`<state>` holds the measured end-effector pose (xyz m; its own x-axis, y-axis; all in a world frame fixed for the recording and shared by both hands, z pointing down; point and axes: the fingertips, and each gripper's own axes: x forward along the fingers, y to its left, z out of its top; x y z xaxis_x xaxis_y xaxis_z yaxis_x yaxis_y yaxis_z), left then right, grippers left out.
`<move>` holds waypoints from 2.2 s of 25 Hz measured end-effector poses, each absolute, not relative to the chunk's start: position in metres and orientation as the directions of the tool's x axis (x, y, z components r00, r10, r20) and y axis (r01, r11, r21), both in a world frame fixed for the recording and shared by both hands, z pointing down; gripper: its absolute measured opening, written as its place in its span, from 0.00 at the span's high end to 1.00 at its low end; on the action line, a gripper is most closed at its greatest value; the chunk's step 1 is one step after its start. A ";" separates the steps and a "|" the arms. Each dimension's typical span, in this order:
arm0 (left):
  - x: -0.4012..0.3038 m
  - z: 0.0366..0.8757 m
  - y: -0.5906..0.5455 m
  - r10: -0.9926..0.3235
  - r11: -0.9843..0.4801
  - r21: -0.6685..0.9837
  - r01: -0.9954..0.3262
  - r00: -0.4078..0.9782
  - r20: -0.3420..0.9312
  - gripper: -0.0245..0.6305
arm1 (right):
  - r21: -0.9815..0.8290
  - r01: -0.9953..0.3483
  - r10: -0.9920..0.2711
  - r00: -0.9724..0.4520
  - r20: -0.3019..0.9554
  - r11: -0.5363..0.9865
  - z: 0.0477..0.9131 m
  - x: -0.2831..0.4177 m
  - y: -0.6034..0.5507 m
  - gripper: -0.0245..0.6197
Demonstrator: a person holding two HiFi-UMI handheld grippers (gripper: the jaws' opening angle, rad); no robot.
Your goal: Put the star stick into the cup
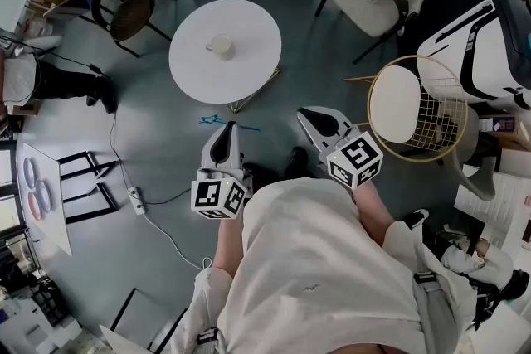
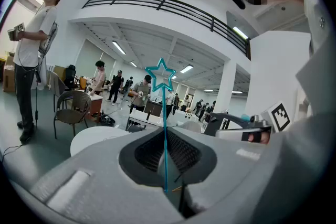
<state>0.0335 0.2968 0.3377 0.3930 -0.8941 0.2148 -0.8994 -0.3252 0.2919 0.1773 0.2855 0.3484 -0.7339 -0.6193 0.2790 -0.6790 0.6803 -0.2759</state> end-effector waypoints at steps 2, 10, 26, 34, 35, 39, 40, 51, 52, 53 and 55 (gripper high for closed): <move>0.031 0.338 0.289 -0.896 -0.325 0.290 -0.900 0.391 0.210 0.93 | -0.264 -0.671 -0.611 -0.741 0.279 0.693 0.350 0.172 0.281 0.95; 0.028 0.338 0.280 -0.904 -0.304 0.269 -0.914 0.365 0.221 0.93 | -0.251 -0.629 -0.560 -0.774 0.297 0.736 0.355 0.163 0.272 0.95; 0.029 0.343 0.288 -0.909 -0.262 0.263 -0.929 0.329 0.255 0.93 | -0.335 -0.606 -0.533 -0.794 0.291 0.721 0.368 0.169 0.276 0.95; 0.025 0.351 0.292 -0.901 -0.258 0.291 -0.921 0.338 0.271 0.93 | -0.356 -0.617 -0.527 -0.786 0.324 0.702 0.377 0.163 0.276 0.95; 0.021 0.353 0.290 -0.900 -0.257 0.298 -0.919 0.340 0.272 0.93 | -0.361 -0.620 -0.529 -0.784 0.326 0.696 0.378 0.160 0.274 0.95; 0.005 0.357 0.278 -0.895 -0.267 0.315 -0.911 0.355 0.269 0.93 | -0.355 -0.641 -0.549 -0.767 0.333 0.680 0.375 0.148 0.265 0.95; 0.002 0.357 0.273 -0.894 -0.273 0.317 -0.908 0.361 0.265 0.93 | -0.348 -0.649 -0.557 -0.760 0.335 0.676 0.373 0.146 0.261 0.95; -0.029 0.346 0.203 -0.876 -0.349 0.300 -0.888 0.423 0.233 0.93 | -0.310 -0.695 -0.604 -0.718 0.345 0.649 0.353 0.117 0.211 0.95; -0.032 0.345 0.196 -0.872 -0.358 0.296 -0.886 0.431 0.232 0.93 | -0.310 -0.699 -0.608 -0.714 0.346 0.644 0.353 0.113 0.206 0.95; -0.036 0.342 0.189 -0.870 -0.368 0.290 -0.884 0.437 0.229 0.93 | -0.310 -0.704 -0.613 -0.710 0.347 0.639 0.352 0.109 0.200 0.95; -0.045 0.337 0.175 -0.868 -0.382 0.281 -0.881 0.446 0.220 0.93 | -0.311 -0.713 -0.623 -0.701 0.347 0.629 0.350 0.100 0.188 0.95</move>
